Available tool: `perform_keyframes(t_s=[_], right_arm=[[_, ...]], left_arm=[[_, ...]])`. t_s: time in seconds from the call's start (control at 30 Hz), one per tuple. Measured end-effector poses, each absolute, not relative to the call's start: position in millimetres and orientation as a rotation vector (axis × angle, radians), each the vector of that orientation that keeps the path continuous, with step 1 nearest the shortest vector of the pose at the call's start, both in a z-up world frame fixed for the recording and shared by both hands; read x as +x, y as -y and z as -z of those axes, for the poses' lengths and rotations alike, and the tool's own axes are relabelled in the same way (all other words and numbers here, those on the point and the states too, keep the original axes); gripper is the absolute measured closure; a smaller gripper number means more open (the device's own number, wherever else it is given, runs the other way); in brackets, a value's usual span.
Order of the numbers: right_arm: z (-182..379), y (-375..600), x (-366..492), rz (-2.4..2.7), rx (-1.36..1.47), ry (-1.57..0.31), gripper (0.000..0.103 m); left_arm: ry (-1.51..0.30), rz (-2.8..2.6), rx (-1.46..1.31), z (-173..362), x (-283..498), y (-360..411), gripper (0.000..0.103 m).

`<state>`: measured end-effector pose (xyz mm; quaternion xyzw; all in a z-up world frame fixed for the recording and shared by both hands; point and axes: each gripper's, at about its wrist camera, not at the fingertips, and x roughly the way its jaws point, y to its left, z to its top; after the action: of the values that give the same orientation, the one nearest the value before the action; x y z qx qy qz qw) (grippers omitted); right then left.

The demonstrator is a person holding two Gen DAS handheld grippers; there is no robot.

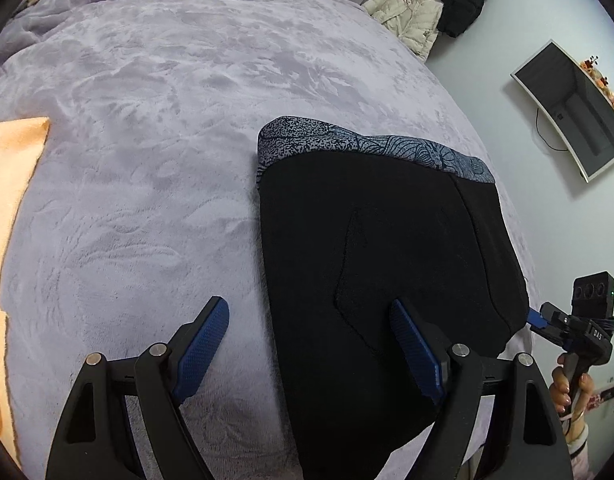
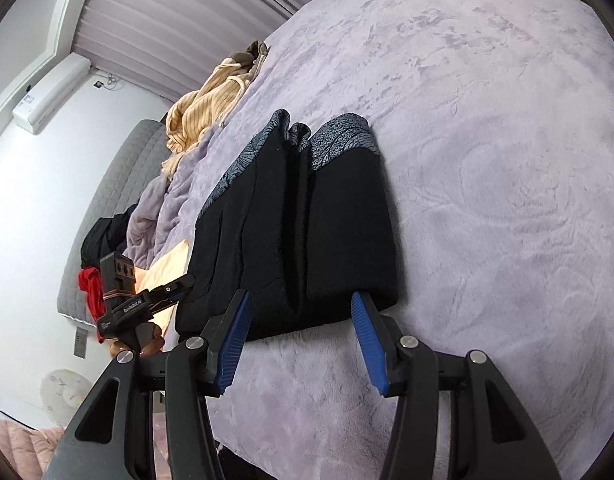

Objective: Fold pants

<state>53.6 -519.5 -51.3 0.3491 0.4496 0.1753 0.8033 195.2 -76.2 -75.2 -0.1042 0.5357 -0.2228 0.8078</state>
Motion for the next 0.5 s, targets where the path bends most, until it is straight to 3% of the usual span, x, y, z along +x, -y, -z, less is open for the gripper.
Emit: perform_keyframes(t_s=[0.17, 0.3, 0.5], right_arm=[[45, 521, 52, -0.459, 0.756, -0.942, 0.047], [41, 538, 57, -0.420, 0.731, -0.921, 0.035], [78, 543, 114, -0.464, 0.766, -1.014, 0.035]], left_arm=[[-1.103, 0.449, -0.186, 65, 194, 70, 0.011], [-1.172, 0.516, -0.217, 78, 205, 72, 0.011], [-1.187, 0.583, -0.238, 88, 223, 99, 0.004]])
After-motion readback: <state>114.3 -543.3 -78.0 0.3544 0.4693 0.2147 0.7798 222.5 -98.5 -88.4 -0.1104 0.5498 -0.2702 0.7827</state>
